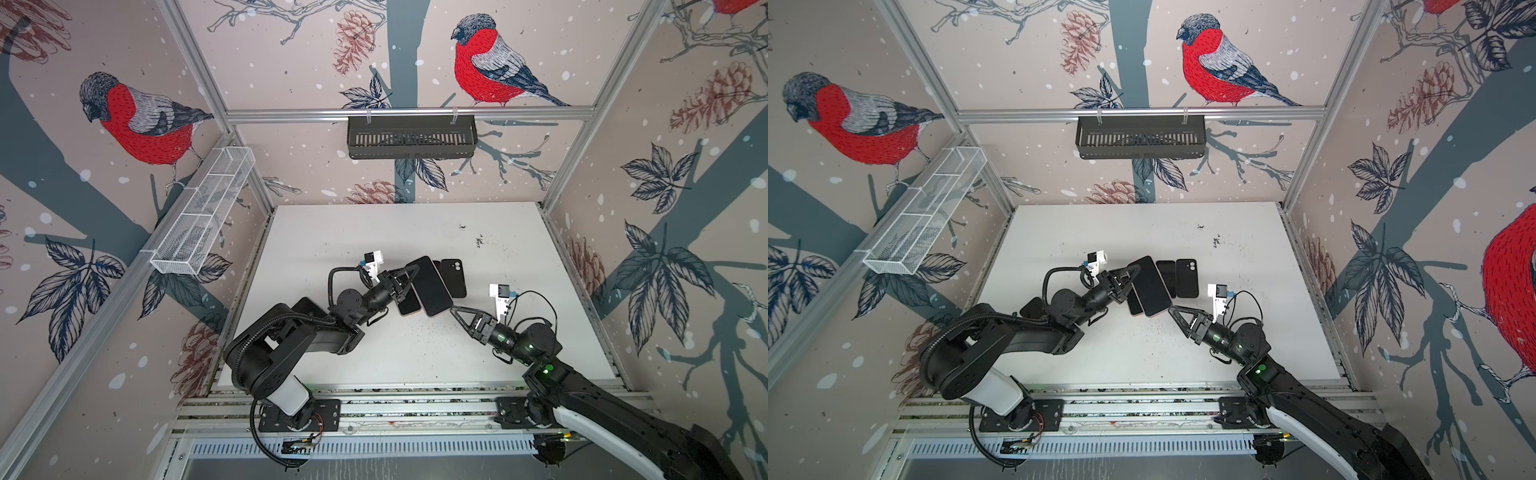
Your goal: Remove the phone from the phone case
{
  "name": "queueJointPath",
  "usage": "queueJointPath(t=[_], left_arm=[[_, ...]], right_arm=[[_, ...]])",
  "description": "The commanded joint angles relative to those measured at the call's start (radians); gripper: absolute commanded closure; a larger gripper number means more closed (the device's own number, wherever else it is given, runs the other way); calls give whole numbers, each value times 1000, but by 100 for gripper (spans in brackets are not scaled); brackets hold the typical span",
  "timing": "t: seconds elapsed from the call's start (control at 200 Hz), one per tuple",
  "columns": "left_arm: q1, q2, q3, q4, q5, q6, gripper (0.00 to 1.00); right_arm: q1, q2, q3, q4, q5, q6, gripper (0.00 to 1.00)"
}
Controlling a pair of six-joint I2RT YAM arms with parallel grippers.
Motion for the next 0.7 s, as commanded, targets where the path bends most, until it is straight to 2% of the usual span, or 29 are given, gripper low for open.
queueJointPath(t=[0.0, 0.695], left_arm=[[-3, -3, 11, 247, 2, -12, 100], [-20, -15, 22, 258, -1, -11, 100]], right_arm=[[1, -4, 1, 26, -1, 12, 44], [1, 10, -13, 40, 10, 8, 44]])
